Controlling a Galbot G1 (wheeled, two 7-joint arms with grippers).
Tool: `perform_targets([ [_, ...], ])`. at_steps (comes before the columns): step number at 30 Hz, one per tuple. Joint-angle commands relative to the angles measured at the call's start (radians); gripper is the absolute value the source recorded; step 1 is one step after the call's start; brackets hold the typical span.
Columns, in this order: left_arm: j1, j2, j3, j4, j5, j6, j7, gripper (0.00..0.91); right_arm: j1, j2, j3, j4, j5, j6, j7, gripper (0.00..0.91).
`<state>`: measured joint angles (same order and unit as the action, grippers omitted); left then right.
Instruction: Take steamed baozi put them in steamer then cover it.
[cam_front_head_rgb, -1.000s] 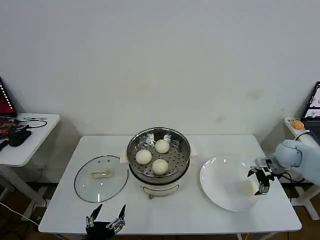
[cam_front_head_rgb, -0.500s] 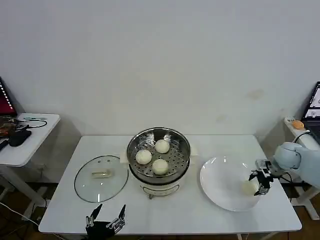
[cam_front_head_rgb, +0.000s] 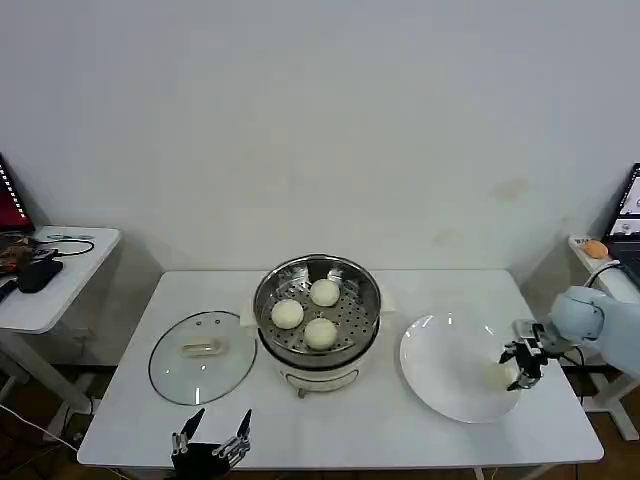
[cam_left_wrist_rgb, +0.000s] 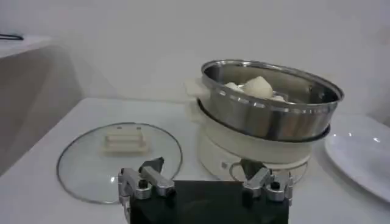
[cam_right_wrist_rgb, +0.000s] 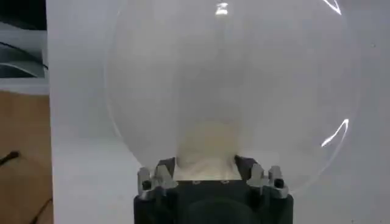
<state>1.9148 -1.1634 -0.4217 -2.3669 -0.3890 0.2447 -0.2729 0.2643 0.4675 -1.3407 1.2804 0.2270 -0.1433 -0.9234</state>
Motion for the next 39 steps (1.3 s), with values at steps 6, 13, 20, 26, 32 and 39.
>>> perform_targets([
  [6, -0.001, -0.004, 0.003, 0.000, 0.001, -0.001, -0.001, 0.907, 0.074, -0.019, -0.036, 0.040, 0.015, 0.003, -0.002, 0.635],
  [13, 0.002, 0.000, 0.002, -0.004, 0.001, -0.001, -0.001, 0.907, 0.210, -0.029, -0.128, 0.101, 0.050, 0.005, -0.003, 0.625],
  [20, -0.005, 0.000, 0.009, -0.001, 0.001, -0.001, -0.003, 0.907, 0.397, -0.017, -0.225, 0.164, 0.117, 0.000, 0.003, 0.635],
  [26, -0.004, 0.006, 0.016, 0.002, 0.001, -0.002, -0.003, 0.907, 0.517, 0.002, -0.306, 0.235, 0.213, -0.024, 0.029, 0.635],
  [32, -0.004, 0.013, 0.018, 0.002, 0.001, -0.004, -0.002, 0.907, 0.652, 0.055, -0.406, 0.268, 0.332, -0.052, 0.059, 0.635],
  [39, -0.005, 0.021, 0.024, 0.005, 0.001, -0.005, -0.003, 0.907, 0.737, 0.154, -0.443, 0.285, 0.457, -0.089, 0.098, 0.645],
])
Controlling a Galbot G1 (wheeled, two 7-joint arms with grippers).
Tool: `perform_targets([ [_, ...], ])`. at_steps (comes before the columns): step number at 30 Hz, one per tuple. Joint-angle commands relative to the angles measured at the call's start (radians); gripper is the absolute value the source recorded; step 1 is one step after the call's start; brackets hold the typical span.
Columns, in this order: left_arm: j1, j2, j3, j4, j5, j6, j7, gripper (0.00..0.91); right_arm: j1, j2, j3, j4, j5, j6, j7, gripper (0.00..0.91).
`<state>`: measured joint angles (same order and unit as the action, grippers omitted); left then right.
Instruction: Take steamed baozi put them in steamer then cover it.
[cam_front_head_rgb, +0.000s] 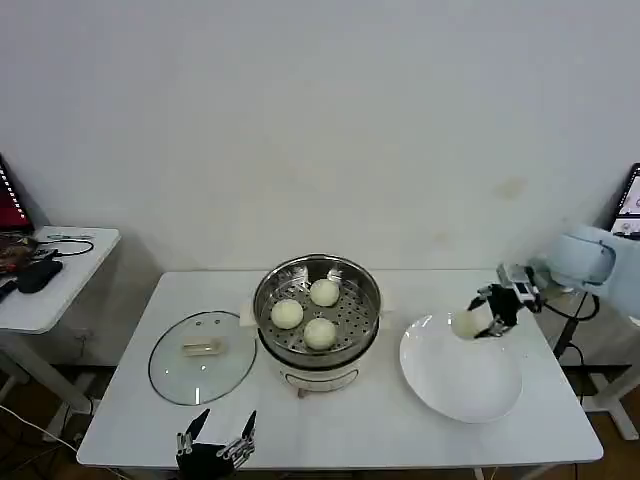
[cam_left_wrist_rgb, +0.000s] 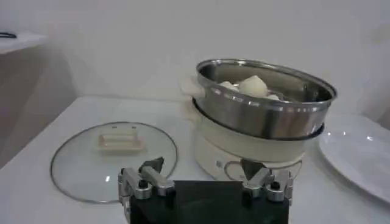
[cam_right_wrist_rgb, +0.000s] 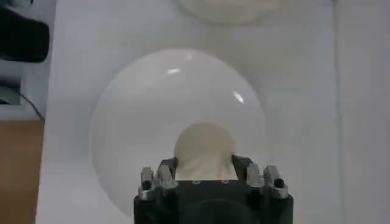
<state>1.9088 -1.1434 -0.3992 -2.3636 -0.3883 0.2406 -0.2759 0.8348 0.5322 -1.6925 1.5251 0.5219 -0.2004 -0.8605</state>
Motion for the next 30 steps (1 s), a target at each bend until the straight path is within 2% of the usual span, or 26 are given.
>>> perform_targets([
  [1, 0.001, 0.001, 0.003, 0.002, 0.001, -0.001, 0.000, 0.907, 0.171, 0.110, -0.095, 0.038, 0.181, -0.039, 0.044, 0.645],
  [8, 0.008, 0.017, 0.013, 0.004, 0.001, -0.001, -0.004, 0.907, 0.181, 0.232, -0.095, 0.024, 0.307, -0.083, 0.092, 0.645],
  [15, 0.002, 0.019, 0.014, 0.004, 0.000, 0.000, -0.006, 0.907, 0.174, 0.306, -0.090, 0.002, 0.359, -0.101, 0.121, 0.645],
  [19, -0.001, 0.025, 0.018, 0.005, 0.000, 0.002, -0.008, 0.907, 0.166, 0.337, -0.089, 0.009, 0.446, -0.134, 0.164, 0.645],
  [30, 0.001, 0.037, 0.031, 0.004, 0.001, 0.003, -0.008, 0.907, 0.109, 0.438, -0.046, -0.039, 0.528, -0.202, 0.234, 0.645],
])
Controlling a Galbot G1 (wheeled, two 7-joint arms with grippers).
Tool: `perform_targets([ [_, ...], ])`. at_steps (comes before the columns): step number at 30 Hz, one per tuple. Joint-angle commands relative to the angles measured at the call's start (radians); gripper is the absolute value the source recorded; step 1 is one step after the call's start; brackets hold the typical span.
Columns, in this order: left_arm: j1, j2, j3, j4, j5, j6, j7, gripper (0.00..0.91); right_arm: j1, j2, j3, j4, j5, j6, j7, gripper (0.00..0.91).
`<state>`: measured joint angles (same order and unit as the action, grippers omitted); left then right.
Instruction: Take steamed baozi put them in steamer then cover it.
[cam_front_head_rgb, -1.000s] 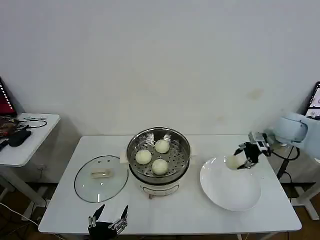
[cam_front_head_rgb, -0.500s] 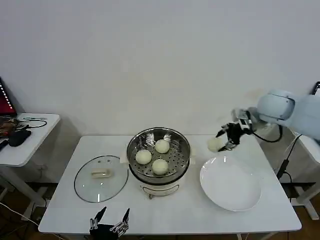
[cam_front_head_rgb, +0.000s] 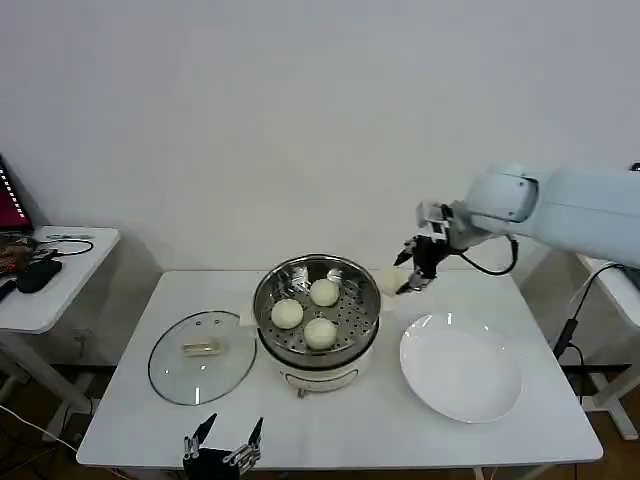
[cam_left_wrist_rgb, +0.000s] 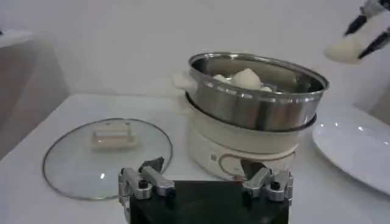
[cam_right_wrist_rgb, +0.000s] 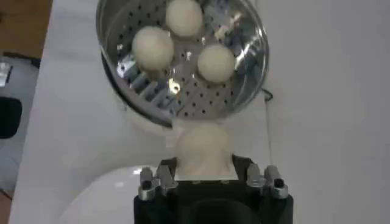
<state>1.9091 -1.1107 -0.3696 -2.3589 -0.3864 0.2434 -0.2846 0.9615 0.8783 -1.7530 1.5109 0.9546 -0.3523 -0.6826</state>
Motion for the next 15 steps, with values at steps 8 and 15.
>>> perform_targets([
  [8, -0.003, 0.010, 0.002, -0.002, -0.001, -0.001, 0.001, 0.907, -0.052, 0.126, 0.030, -0.013, 0.135, -0.134, 0.110, 0.655],
  [15, -0.007, 0.012, 0.001, -0.008, -0.002, 0.001, 0.001, 0.907, -0.112, 0.152, 0.059, -0.029, 0.131, -0.170, 0.142, 0.655],
])
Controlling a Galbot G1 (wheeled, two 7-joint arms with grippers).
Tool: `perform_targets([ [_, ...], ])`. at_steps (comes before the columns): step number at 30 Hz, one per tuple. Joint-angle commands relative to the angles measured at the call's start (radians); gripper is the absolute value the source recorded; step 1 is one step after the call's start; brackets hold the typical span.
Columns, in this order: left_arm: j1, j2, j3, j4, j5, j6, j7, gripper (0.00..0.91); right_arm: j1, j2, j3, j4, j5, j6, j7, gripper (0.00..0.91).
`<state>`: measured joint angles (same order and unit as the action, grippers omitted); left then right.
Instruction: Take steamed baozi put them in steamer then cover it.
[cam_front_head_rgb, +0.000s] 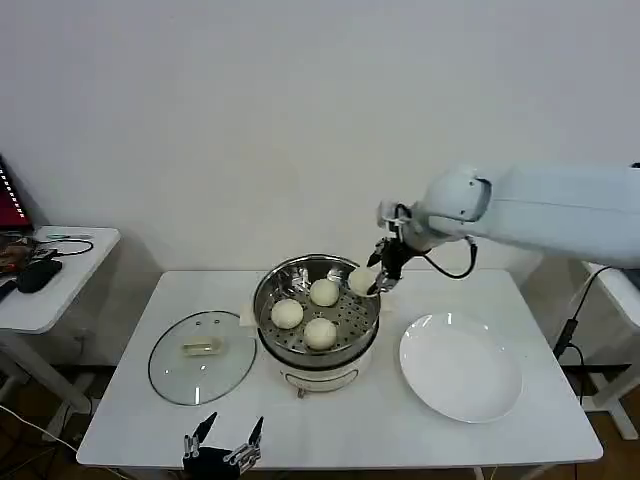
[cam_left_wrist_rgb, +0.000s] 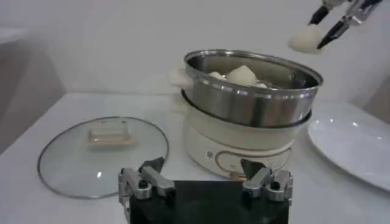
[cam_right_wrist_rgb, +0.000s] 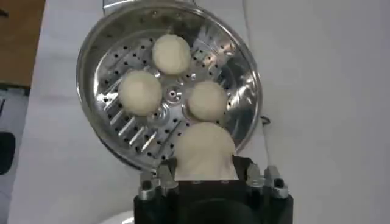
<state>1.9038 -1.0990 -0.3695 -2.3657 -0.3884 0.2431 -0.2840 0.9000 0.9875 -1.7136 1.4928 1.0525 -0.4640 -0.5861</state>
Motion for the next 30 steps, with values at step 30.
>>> perform_targets([
  [30, -0.002, -0.004, -0.004, -0.001, -0.005, 0.002, 0.002, 0.907, -0.197, 0.078, 0.084, -0.072, -0.015, -0.087, 0.068, 0.655],
])
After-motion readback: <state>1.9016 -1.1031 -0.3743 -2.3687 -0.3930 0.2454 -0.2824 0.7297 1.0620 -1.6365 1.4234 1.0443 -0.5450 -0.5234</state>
